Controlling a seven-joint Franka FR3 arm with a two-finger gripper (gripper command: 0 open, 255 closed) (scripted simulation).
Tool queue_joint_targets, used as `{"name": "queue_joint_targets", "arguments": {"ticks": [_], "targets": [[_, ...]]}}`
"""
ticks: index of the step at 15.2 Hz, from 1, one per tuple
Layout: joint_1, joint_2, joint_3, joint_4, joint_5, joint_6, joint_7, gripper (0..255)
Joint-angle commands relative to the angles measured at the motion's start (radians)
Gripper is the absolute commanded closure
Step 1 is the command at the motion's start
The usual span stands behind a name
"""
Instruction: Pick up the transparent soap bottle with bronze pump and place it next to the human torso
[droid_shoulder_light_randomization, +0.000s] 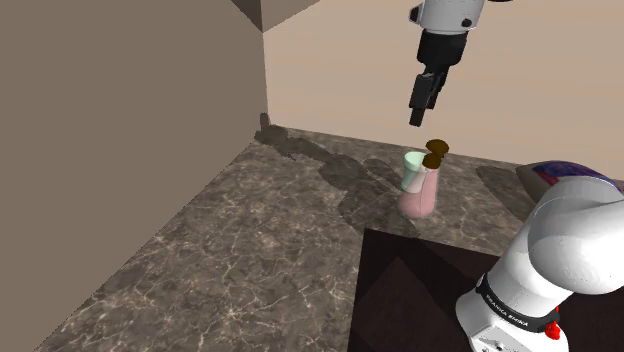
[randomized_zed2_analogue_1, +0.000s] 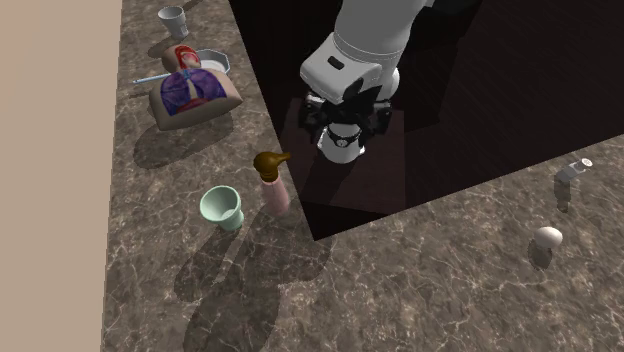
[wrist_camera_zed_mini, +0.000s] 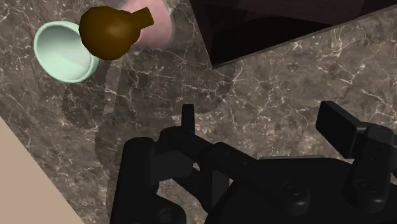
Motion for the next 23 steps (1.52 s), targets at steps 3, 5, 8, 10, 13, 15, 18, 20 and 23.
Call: {"name": "queue_joint_targets", "arguments": {"ticks": [3,5,8,10,13,15,18,20,23], "targets": [[-0.02,0.022,-0.056,-0.008,-0.009,0.015,-0.037,0],[-0.04,0.05,-0.112,-0.013,-0.017,0.03,-0.074,0],[-0.068,0.101,-0.194,-0.014,-0.028,0.053,-0.13,0],[-0.086,0.141,-0.248,-0.009,-0.033,0.069,-0.169,0],[-0.109,0.212,-0.328,0.004,-0.035,0.091,-0.228,0],[-0.123,0.265,-0.381,0.017,-0.032,0.106,-0.269,0],[-0.127,0.273,-0.392,-0.008,-0.034,0.135,-0.276,0],[-0.128,0.272,-0.394,-0.036,-0.036,0.161,-0.275,0],[-0.13,0.272,-0.398,-0.084,-0.041,0.209,-0.274,0]]}}
